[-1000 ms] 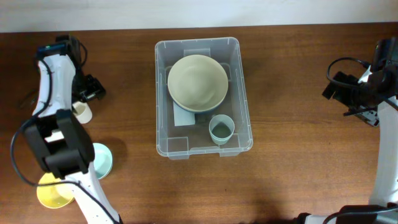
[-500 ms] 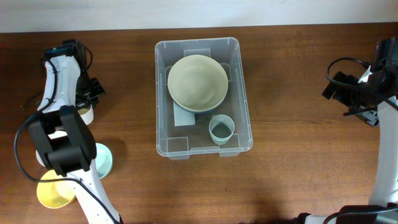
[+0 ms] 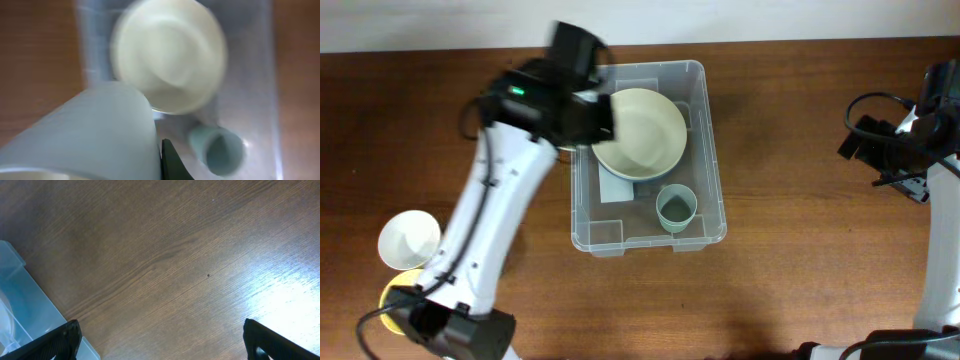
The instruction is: Pack container
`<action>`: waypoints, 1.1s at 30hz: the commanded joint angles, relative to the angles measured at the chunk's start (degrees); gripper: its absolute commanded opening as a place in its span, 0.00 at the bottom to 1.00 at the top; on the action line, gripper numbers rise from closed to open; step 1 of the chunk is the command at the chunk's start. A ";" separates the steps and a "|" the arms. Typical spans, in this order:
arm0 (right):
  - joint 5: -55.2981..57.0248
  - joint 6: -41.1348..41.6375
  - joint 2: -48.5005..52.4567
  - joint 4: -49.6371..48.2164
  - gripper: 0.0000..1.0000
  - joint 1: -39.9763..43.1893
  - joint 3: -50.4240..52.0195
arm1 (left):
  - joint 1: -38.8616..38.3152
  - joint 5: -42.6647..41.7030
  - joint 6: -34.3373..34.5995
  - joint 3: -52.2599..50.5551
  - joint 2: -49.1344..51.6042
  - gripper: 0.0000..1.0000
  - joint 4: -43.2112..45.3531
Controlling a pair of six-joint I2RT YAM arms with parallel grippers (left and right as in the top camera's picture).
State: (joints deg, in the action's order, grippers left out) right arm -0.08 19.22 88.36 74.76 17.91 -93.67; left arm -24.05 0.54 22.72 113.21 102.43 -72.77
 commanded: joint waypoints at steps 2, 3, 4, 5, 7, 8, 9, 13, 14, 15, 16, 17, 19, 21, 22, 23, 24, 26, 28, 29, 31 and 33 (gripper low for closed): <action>-0.11 -0.33 0.15 -0.15 0.99 0.11 0.15 | -11.82 -0.37 2.19 0.20 2.25 0.01 1.86; -0.11 -0.31 0.15 -0.13 0.99 0.11 0.15 | -14.84 -0.35 3.48 0.17 3.30 0.01 2.45; -0.11 -0.33 0.15 -0.13 0.99 0.11 0.15 | -16.17 -0.37 4.00 0.20 3.87 0.00 2.69; -0.13 -0.33 0.15 -0.13 0.99 0.11 0.15 | -18.38 -0.46 5.14 0.20 5.09 0.00 2.80; -0.13 -0.31 0.15 -0.13 0.99 0.11 0.15 | -20.63 -1.75 5.14 0.20 6.71 0.00 2.64; -0.13 -0.33 0.15 -0.13 0.99 0.11 0.15 | -21.44 -1.92 5.16 0.17 7.48 0.01 2.29; -0.13 -0.33 0.15 -0.13 0.99 0.11 0.15 | -22.38 -1.88 5.38 0.17 8.46 0.01 1.68; -0.13 -0.33 0.15 -0.13 0.99 0.11 0.15 | -23.43 -1.97 6.43 0.17 10.97 0.01 -0.37; -0.13 -0.33 0.15 -0.13 0.99 0.11 0.15 | -23.41 -2.32 6.40 0.17 11.30 0.01 -0.94; -0.13 -0.33 0.15 -0.13 0.99 0.11 0.15 | -23.41 -2.29 6.40 0.17 11.56 0.00 -1.18; -0.13 -0.33 0.15 -0.13 0.99 0.11 0.15 | -23.41 -2.29 6.40 0.17 11.58 0.01 -1.16; -0.13 -0.33 0.15 -0.13 0.99 0.11 0.15 | -23.41 -2.29 6.38 0.17 11.58 0.01 -1.18; -0.13 -0.33 0.15 -0.11 0.99 0.11 0.15 | -23.41 -2.32 6.38 0.17 11.58 0.41 -1.44; -0.13 -0.33 0.15 -0.13 0.99 0.11 0.15 | -23.41 -2.29 6.38 0.17 11.58 0.67 -1.86; -0.13 -0.33 0.15 -0.13 0.99 0.11 0.15 | -23.41 -2.29 6.36 0.17 11.58 0.68 -1.84; -0.13 -0.33 0.15 -0.13 0.99 0.11 0.15 | -23.41 -2.25 6.36 0.17 11.58 0.68 -1.79; -0.13 -0.33 0.15 -0.11 0.99 0.11 0.15 | -23.21 -2.21 6.36 0.17 11.58 0.68 -1.75; -0.11 -0.57 0.15 -0.09 0.99 0.11 0.15 | -21.49 0.42 6.38 0.20 11.32 0.68 -2.12; -0.11 -0.55 0.15 -0.07 0.99 0.11 0.15 | -18.84 2.64 6.40 0.20 10.82 0.68 -3.45; -0.13 -0.55 0.15 -0.07 0.99 0.11 0.15 | -16.81 4.11 6.60 0.20 10.32 0.68 -4.59; -0.13 -0.55 0.15 -0.07 0.99 0.11 0.15 | -11.15 7.82 8.59 0.20 9.14 0.68 -7.52; -0.13 -0.55 0.15 -0.07 0.99 0.11 0.15 | -3.74 8.98 9.03 0.20 7.93 0.69 -9.70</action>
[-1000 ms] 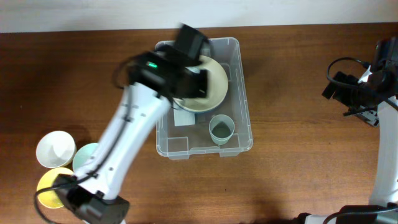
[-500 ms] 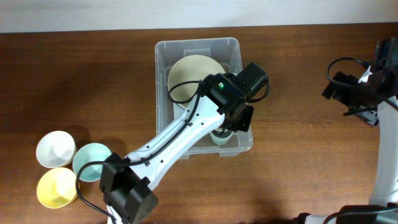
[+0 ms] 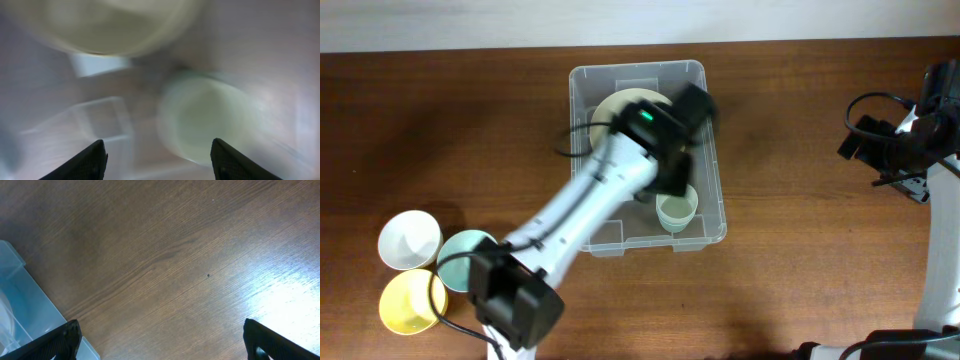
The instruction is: Pack container
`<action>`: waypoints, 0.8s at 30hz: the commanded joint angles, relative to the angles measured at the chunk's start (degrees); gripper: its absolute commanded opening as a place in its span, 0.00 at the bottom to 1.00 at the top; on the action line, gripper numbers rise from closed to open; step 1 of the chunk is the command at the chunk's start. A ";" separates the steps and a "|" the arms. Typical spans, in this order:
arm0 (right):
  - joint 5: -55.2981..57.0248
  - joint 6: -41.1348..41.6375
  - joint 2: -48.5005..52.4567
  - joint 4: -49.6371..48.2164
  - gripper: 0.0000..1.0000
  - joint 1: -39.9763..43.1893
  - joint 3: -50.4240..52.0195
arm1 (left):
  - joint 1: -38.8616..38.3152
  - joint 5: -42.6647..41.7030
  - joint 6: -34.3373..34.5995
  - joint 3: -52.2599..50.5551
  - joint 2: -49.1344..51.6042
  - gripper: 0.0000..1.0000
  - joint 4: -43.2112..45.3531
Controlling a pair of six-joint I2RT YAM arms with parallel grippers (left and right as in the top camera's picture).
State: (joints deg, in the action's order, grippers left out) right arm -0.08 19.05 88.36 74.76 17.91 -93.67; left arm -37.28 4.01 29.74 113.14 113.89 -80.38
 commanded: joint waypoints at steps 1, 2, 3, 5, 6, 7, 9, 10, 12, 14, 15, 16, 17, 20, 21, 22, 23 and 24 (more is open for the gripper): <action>-0.13 -0.37 0.15 -0.07 0.99 0.11 0.15 | 12.83 5.46 2.29 0.26 -3.93 0.69 -2.86; -0.13 -0.37 0.15 -0.07 0.99 0.11 0.15 | 16.55 5.40 2.45 0.26 -4.37 0.69 -3.52; -0.13 -0.37 0.15 -0.07 0.99 0.11 0.15 | 20.68 5.22 2.71 0.26 -4.70 0.70 -4.35; -0.13 -0.37 0.15 -0.07 0.99 0.11 0.15 | 26.99 5.05 2.84 0.26 -4.85 0.70 -5.90; -0.13 -0.37 0.15 -0.04 0.99 0.11 0.15 | 30.62 4.76 2.82 0.15 -4.85 0.70 -6.75; -0.13 -0.37 0.15 -0.07 0.99 0.11 0.15 | 33.90 4.63 2.80 -0.55 -4.87 0.71 -7.06; -0.13 -0.37 0.15 -0.07 0.99 0.11 0.15 | 37.44 4.63 2.12 -2.32 -4.94 0.71 -7.04; -0.13 -0.37 0.15 -0.04 0.99 0.11 0.15 | 39.52 4.61 1.92 -4.74 -4.96 0.71 -6.43; -0.13 -0.37 0.15 -0.07 0.99 0.11 0.15 | 40.94 4.61 1.90 -8.94 -4.96 0.71 -4.59; -0.13 -0.37 0.15 -0.04 0.99 0.11 0.15 | 41.44 3.82 1.90 -13.97 -4.96 0.71 -2.49; -0.13 -0.37 0.15 -0.07 0.99 0.11 0.15 | 41.46 3.17 1.90 -17.14 -4.96 0.71 -1.14; -0.13 -0.37 0.15 -0.04 0.99 0.11 0.15 | 41.46 3.08 1.95 -20.24 -4.96 0.71 0.22; -0.11 -0.37 0.15 -0.04 0.99 0.11 0.15 | 41.46 3.08 1.95 -24.22 -4.96 0.71 2.16; -0.13 -0.37 0.15 -0.07 0.99 0.11 0.15 | 41.86 3.10 1.95 -30.75 -4.96 0.71 5.27; -0.13 -0.39 0.15 -0.02 0.99 0.11 0.15 | 42.38 3.08 1.97 -33.14 -4.96 0.71 6.36; -0.11 -0.39 0.15 0.04 0.99 0.11 0.15 | 42.80 3.08 1.97 -34.42 -4.96 0.71 6.97; -0.11 -0.39 0.15 0.04 0.99 0.11 0.15 | 43.34 3.08 1.95 -35.60 -4.96 0.71 7.61; -0.11 -0.37 0.15 0.04 0.99 0.11 0.15 | 43.71 3.06 1.97 -36.39 -4.96 0.71 8.04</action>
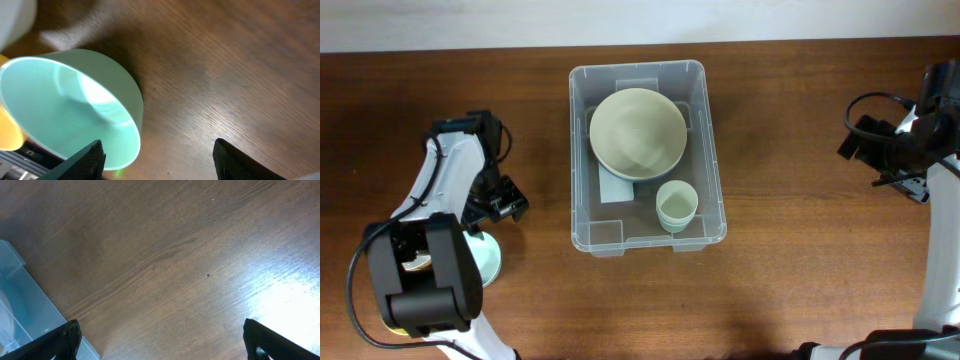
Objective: Pack container
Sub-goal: 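Grasp the rim of the mint-green bowl with the left gripper, then lower the mint-green bowl into the bin's near-left corner and release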
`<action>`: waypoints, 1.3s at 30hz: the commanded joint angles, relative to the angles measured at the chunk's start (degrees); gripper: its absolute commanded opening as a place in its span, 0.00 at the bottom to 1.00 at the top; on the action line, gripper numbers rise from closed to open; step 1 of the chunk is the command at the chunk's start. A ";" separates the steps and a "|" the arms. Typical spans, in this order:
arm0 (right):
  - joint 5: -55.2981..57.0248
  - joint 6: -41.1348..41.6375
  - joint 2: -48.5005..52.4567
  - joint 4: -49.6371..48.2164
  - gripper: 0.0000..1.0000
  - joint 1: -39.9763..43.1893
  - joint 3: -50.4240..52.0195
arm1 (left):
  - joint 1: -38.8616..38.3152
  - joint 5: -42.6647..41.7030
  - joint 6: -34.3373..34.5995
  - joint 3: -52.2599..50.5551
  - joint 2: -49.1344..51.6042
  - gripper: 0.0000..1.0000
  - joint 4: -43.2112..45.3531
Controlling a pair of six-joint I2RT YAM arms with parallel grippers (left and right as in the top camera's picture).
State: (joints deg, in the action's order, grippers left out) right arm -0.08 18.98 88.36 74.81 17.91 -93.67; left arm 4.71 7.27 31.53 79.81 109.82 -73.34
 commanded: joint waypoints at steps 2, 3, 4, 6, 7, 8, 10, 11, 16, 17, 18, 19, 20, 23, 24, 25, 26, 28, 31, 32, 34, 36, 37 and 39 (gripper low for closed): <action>-0.13 -0.31 0.15 0.00 0.99 0.11 0.15 | 2.60 -0.96 0.13 -5.05 -0.90 0.72 2.23; -0.11 -0.31 0.15 0.00 0.99 0.11 0.15 | 2.89 -1.51 0.11 -6.54 -0.90 0.72 3.39; -0.13 -0.31 0.15 -0.02 0.99 0.11 0.15 | 2.95 -1.68 0.11 -7.34 -0.90 0.72 3.96; -0.11 -0.31 0.15 0.00 0.99 0.11 0.15 | 2.97 -1.92 0.13 -9.75 -0.90 0.73 6.08; -0.13 -0.31 0.15 0.00 0.99 0.11 0.15 | 2.97 -1.92 0.13 -10.93 -0.90 0.73 7.23; -0.13 -0.31 0.15 0.00 0.99 0.11 0.15 | 2.97 -1.95 0.13 -12.09 -0.90 0.73 8.35; -0.13 -0.28 0.15 -0.02 0.99 0.11 0.15 | 2.97 -1.88 0.13 -13.31 -0.90 0.67 9.49; -0.13 -0.28 0.15 -0.02 0.99 0.11 0.15 | 2.95 -1.90 0.13 -13.33 -0.90 0.58 9.51; -0.13 -0.31 0.15 0.00 0.99 0.11 0.15 | 2.97 -1.86 0.11 -13.27 -0.90 0.24 10.62; -0.11 -0.31 0.15 0.00 0.99 0.11 0.15 | 2.95 -1.86 0.11 -13.22 -0.90 0.18 10.86; -0.11 -0.31 0.15 -0.02 0.99 0.11 0.15 | 2.95 -1.86 0.11 -12.94 -0.90 0.11 11.04; -0.13 -0.31 0.15 -0.04 0.99 0.11 0.15 | 2.95 -1.86 0.11 -12.33 -0.90 0.06 10.99; -0.11 -0.31 0.15 -0.04 0.99 0.11 0.15 | 2.95 -1.86 0.07 -11.69 -0.90 0.02 10.97; -0.11 -0.31 0.15 -0.04 0.99 0.11 0.15 | 2.54 -2.10 -0.35 -8.44 -0.92 0.01 10.19; -0.11 -0.31 0.15 -0.09 0.99 0.11 0.15 | 1.75 -2.08 -0.33 -6.19 -1.20 0.01 9.16; -0.11 -0.31 0.15 -0.09 0.99 0.11 0.15 | 1.07 -2.08 -0.33 -4.61 -1.60 0.01 8.31; -0.11 -0.31 0.15 -0.09 0.99 0.11 0.15 | 0.11 -2.08 -0.33 -2.62 -2.16 0.01 7.30; -0.11 -0.31 0.15 -0.09 0.99 0.11 0.15 | -2.29 -2.05 -0.33 1.70 -4.02 0.01 4.83; -0.11 -0.31 0.15 -0.11 0.99 0.11 0.15 | -6.80 -1.90 -0.31 8.57 -8.41 0.01 0.94; -0.11 -0.31 0.15 -0.11 0.99 0.11 0.15 | -8.22 -1.92 -0.28 10.03 -9.73 0.01 0.33; -0.11 -0.31 0.15 -0.13 0.99 0.11 0.15 | -11.78 -1.92 -0.26 12.59 -12.68 0.00 -0.11; -0.11 -0.31 0.15 -0.17 0.99 0.11 0.15 | -17.35 -1.90 1.31 14.58 -16.37 0.01 0.28; -0.11 -0.31 0.15 -0.17 0.99 0.11 0.15 | -21.40 -1.88 2.38 15.28 -18.23 0.00 1.18; -0.11 -0.31 0.15 -0.17 0.99 0.11 0.15 | -28.83 -1.86 2.78 15.41 -19.91 0.01 3.56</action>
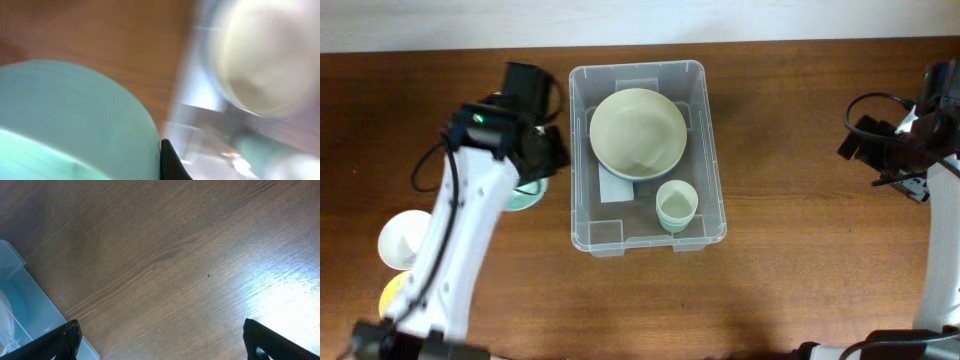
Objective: Pack container
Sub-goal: 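Lower the mint-green bowl into the bin's near-left corner and release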
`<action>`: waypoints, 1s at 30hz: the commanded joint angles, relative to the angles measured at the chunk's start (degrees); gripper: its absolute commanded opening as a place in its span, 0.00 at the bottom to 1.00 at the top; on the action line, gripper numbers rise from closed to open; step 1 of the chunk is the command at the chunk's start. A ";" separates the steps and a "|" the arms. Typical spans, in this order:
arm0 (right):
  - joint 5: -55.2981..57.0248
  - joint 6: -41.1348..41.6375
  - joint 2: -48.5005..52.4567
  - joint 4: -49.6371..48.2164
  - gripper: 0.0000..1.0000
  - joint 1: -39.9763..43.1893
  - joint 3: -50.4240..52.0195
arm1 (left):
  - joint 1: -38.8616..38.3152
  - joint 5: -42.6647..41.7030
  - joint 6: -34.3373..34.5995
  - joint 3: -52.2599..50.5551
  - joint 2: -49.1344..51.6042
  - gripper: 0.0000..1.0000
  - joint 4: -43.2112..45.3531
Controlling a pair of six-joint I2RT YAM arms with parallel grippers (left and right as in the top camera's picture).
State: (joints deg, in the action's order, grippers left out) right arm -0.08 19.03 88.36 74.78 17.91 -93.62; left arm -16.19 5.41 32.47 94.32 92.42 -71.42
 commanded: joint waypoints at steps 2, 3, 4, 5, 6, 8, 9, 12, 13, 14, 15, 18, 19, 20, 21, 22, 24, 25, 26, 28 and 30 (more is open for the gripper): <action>-0.11 -0.35 0.15 -0.15 0.99 0.11 0.11 | -14.97 0.02 2.93 0.87 -2.23 0.01 3.37; -0.11 -0.35 0.15 -0.15 0.99 0.11 0.11 | -17.03 0.22 2.93 0.87 -1.92 0.01 3.91; -0.11 -0.35 0.15 -0.17 0.99 0.11 0.11 | -19.41 0.68 2.93 0.87 -1.29 0.01 4.74; -0.11 -0.35 0.15 -0.15 0.99 0.11 0.11 | -21.62 1.16 2.93 0.87 -0.35 0.01 5.57; -0.11 -0.35 0.15 -0.15 0.99 0.11 0.11 | -22.71 1.49 2.93 0.87 0.37 0.01 6.10; -0.13 -0.35 0.15 -0.11 0.99 0.11 0.15 | -24.20 1.92 4.24 0.87 2.60 0.01 6.36; -0.13 -0.35 0.15 -0.09 0.99 0.11 0.28 | -24.26 1.92 6.23 0.81 4.31 0.01 6.03; -0.13 -0.35 0.15 -0.09 0.99 0.11 0.48 | -23.52 1.55 7.21 0.55 8.85 0.01 5.81; -0.13 -0.33 0.15 -0.11 0.99 0.11 0.48 | -23.39 1.01 7.19 0.55 10.14 0.01 5.84; -0.13 -0.33 0.15 -0.13 0.99 0.11 0.48 | -23.39 0.68 7.19 0.55 11.26 0.01 5.79; -0.13 -0.35 0.15 -0.13 0.99 0.11 0.48 | -23.41 -0.15 7.21 0.52 12.66 0.01 5.40; -0.13 -0.35 0.15 -0.13 0.99 0.11 0.48 | -23.41 -1.16 7.23 0.46 15.96 0.01 4.57; -0.13 -0.35 0.15 -0.13 0.99 0.11 0.48 | -23.26 -1.73 7.61 0.44 16.81 0.00 4.33; -0.13 -0.35 0.15 -0.13 0.99 0.11 0.48 | -23.12 -1.79 8.50 0.44 17.35 0.01 4.09; -0.13 -0.35 0.15 -0.15 0.99 0.11 0.48 | -23.02 -1.81 9.22 0.39 17.57 0.01 3.91; -0.13 -0.35 0.15 -0.17 0.99 0.11 0.48 | -22.82 -1.99 9.55 0.37 17.77 0.01 3.82; -0.13 -0.35 0.15 -0.17 0.99 0.11 0.48 | -22.32 -3.02 9.55 0.37 17.84 0.02 3.65; -0.13 -0.35 0.15 -0.17 0.99 0.11 0.48 | -21.88 -3.30 9.53 0.35 17.84 0.11 3.06; -0.13 -0.35 0.15 -0.15 0.99 0.11 0.48 | -21.73 -3.32 9.53 0.35 17.84 0.17 2.54; -0.11 -0.35 0.15 -0.15 0.99 0.11 0.48 | -21.24 -3.28 9.51 0.35 17.84 0.19 1.20; -0.11 -0.37 0.15 -0.15 0.99 0.11 0.48 | -19.96 -3.26 9.51 0.46 17.44 0.21 0.15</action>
State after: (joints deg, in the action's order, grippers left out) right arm -0.08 19.05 88.36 74.76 17.91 -93.51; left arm -37.69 2.79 41.47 94.74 109.91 -70.11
